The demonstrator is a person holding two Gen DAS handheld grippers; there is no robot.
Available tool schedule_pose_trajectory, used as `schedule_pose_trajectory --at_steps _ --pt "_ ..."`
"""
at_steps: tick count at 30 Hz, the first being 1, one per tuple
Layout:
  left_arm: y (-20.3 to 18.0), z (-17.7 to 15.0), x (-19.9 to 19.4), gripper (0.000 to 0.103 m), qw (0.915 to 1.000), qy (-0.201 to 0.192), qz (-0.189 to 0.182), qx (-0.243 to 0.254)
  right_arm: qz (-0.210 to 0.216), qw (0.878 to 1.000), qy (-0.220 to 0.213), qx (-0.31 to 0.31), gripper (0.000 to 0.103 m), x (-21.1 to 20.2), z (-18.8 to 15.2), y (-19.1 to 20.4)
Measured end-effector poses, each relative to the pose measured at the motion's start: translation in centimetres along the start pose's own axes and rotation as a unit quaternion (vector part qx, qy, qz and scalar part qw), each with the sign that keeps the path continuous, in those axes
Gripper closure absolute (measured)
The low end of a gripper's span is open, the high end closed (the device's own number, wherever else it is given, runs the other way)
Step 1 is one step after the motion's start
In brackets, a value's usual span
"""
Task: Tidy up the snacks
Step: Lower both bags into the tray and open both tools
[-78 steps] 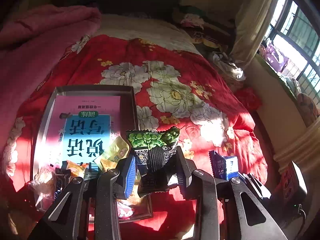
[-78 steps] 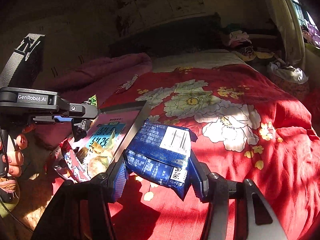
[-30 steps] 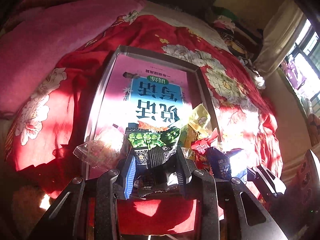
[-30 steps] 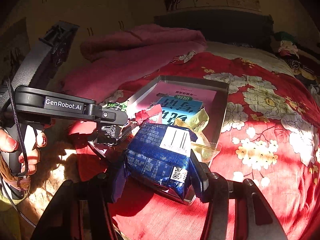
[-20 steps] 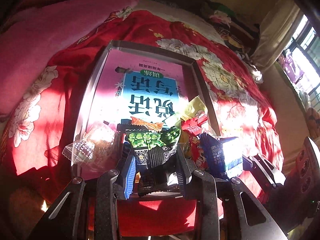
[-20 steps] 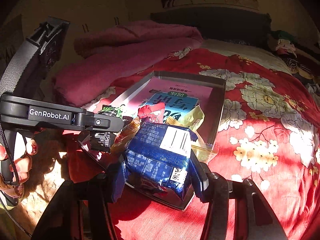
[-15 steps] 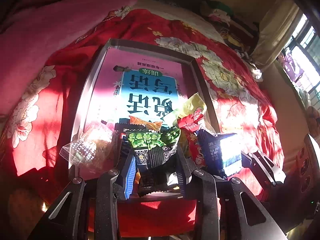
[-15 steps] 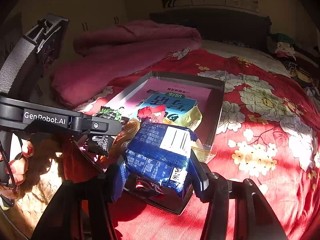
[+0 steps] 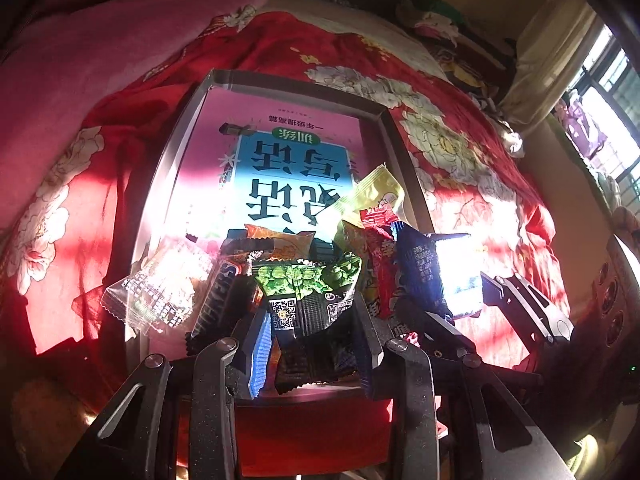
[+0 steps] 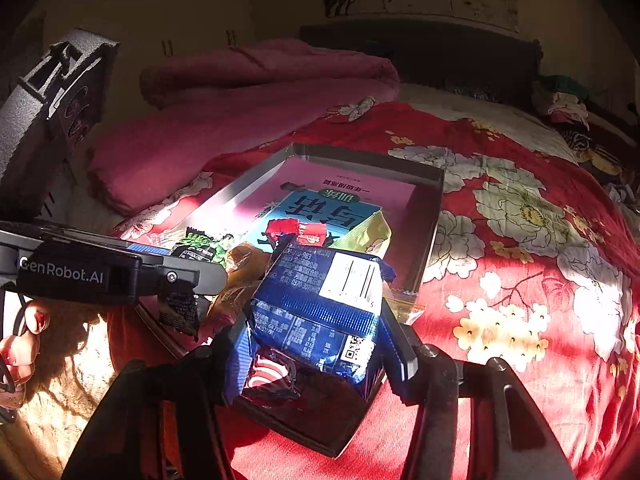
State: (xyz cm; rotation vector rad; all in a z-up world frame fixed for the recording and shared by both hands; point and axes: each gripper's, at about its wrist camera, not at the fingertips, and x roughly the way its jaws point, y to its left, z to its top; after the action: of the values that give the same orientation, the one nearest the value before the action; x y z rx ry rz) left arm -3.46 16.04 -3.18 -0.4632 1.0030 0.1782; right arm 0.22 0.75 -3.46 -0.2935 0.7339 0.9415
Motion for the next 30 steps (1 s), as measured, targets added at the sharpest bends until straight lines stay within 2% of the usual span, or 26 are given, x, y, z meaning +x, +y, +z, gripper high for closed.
schedule_pose_trajectory --at_steps 14,30 --pt "0.3 -0.1 0.9 0.067 0.9999 0.009 0.009 -0.004 0.001 1.000 0.005 0.009 0.045 1.7 1.3 -0.5" --pt "0.7 0.0 1.2 0.066 0.9998 0.012 0.013 -0.009 0.016 1.000 0.010 0.018 0.045 2.2 1.3 -0.7"
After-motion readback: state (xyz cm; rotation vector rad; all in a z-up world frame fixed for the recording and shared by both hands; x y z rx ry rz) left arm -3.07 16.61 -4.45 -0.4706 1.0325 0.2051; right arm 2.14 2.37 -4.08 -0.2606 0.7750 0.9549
